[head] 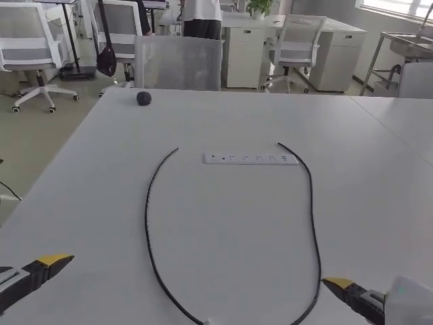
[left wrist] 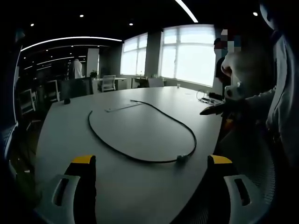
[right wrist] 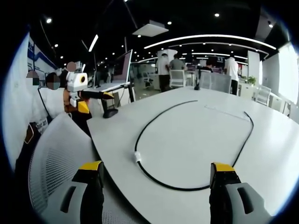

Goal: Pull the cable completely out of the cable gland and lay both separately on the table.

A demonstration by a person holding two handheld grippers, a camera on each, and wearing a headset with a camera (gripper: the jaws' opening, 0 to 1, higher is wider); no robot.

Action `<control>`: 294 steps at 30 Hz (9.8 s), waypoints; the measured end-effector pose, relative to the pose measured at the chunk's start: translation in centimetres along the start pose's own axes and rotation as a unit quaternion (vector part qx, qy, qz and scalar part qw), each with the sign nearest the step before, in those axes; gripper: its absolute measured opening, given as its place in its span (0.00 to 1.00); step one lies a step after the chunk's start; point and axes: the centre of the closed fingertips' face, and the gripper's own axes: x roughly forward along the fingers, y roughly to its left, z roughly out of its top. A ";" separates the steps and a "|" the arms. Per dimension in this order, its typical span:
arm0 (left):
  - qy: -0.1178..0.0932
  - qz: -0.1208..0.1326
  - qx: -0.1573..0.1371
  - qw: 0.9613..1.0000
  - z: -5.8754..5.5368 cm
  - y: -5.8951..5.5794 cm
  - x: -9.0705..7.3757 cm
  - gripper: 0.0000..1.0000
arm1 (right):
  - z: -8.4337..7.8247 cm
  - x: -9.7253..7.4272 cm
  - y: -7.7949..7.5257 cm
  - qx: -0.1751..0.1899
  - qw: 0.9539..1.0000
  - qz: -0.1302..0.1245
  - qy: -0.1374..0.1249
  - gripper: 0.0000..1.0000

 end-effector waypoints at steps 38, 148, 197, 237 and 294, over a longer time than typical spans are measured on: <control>0.000 -0.023 -0.003 1.000 0.0 -1.3 0.4 0.99 | -1.7 6.3 3.5 -0.107 0.984 0.132 0.050 0.58; -0.029 -0.076 0.034 0.996 4.3 -3.0 1.6 0.96 | 7.5 7.8 4.6 -0.122 0.970 0.210 0.004 0.07; -0.027 -0.317 0.202 0.926 8.6 -9.8 5.3 0.32 | 11.6 5.4 9.4 -0.075 0.935 0.345 0.035 0.07; -0.031 -0.344 0.224 0.911 8.6 -11.2 4.3 0.16 | 11.9 4.5 10.8 -0.016 0.917 0.392 0.067 0.08; -0.009 -0.350 0.214 0.912 9.2 -11.1 4.1 0.15 | 12.8 4.2 10.6 -0.096 0.925 0.362 0.066 0.16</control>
